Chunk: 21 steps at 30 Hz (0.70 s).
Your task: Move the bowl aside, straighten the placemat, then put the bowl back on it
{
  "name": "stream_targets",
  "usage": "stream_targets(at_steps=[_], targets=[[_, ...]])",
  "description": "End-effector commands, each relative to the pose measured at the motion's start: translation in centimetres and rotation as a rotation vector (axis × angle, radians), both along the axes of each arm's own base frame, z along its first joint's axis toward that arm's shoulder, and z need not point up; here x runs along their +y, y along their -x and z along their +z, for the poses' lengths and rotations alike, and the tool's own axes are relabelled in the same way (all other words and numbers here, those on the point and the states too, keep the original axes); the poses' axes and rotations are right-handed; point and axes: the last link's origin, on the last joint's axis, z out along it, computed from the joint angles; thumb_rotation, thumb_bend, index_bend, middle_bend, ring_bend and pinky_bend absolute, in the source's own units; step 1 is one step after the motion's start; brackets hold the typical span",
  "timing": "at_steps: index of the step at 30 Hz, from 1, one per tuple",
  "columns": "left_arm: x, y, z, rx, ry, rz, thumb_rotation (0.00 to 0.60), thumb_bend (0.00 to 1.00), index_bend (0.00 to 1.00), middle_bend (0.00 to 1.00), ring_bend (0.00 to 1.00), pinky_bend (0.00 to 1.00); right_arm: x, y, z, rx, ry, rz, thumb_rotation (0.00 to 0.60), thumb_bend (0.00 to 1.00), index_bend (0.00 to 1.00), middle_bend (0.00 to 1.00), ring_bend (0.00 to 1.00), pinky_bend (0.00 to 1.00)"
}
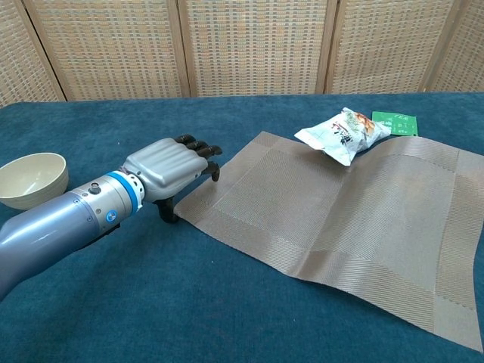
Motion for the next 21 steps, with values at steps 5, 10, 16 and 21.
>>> stream_targets(at_steps=[5,10,16,21], targets=[[-0.47,-0.42,0.02,-0.075,-0.007,-0.055,0.600,0.42,0.32,0.00,0.00,0.00,0.05,-0.12,-0.02,-0.008,-0.005,0.003,0.600,0.17,0.00,0.00,0.00,0.00],[-0.57,-0.27,0.18,-0.110,-0.011,-0.096,0.600,0.42,0.42,0.00,0.00,0.00,0.06,-0.14,-0.11,-0.009,-0.010,0.002,0.600,0.17,0.00,0.00,0.00,0.00],[-0.62,-0.29,0.04,-0.130,-0.011,-0.111,0.600,0.42,0.61,0.00,0.00,0.00,0.08,-0.16,-0.20,-0.009,-0.020,-0.003,0.600,0.17,0.00,0.00,0.00,0.00],[-0.94,-0.26,-0.12,-0.122,-0.022,-0.141,0.600,0.42,0.68,0.00,0.00,0.00,0.09,-0.14,-0.09,-0.012,-0.021,-0.008,0.600,0.17,0.00,0.00,0.00,0.00]])
